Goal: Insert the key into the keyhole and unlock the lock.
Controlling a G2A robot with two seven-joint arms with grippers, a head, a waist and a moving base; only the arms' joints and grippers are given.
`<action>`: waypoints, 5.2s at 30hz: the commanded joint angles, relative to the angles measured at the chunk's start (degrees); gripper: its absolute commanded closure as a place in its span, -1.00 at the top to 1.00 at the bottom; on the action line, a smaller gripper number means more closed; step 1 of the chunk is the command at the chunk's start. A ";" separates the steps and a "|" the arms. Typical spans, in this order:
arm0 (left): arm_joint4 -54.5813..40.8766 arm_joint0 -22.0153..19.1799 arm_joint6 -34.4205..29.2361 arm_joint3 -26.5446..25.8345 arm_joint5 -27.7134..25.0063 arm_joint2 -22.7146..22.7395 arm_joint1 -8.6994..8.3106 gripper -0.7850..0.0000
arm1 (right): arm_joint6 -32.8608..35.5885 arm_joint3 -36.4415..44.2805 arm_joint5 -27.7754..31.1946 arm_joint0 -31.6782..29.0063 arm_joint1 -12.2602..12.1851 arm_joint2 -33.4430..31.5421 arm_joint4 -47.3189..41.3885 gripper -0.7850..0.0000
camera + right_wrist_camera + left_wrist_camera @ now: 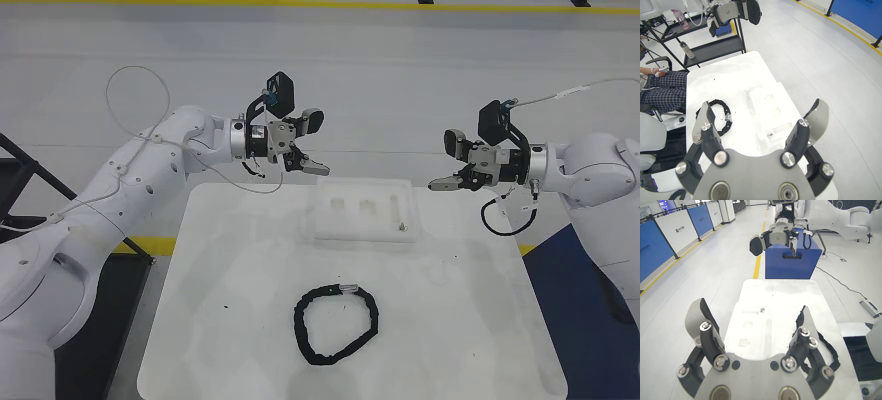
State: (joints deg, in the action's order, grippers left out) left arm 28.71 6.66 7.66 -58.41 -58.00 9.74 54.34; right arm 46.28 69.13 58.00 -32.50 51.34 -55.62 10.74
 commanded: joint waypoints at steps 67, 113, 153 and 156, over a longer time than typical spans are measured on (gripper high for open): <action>-0.01 0.00 -0.01 0.00 0.00 0.00 0.00 1.00 | 4.51 -18.16 -37.36 2.81 15.35 26.23 15.56 0.62; -0.01 0.00 -0.01 0.00 0.00 0.00 0.00 1.00 | 0.61 -27.90 -38.30 2.99 20.44 25.03 24.59 -0.54; -0.01 0.00 -0.01 0.00 0.00 0.00 0.00 1.00 | -0.07 -34.74 -38.16 4.37 24.12 22.87 27.55 -0.44; -0.01 0.00 -0.01 0.00 0.00 0.00 0.00 1.00 | -0.08 -35.12 -38.09 4.47 24.22 22.44 27.42 -0.48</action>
State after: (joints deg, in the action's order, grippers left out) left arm 28.71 6.66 7.66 -58.41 -58.00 9.74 54.34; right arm 46.20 34.10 19.91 -28.08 75.54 -33.07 38.20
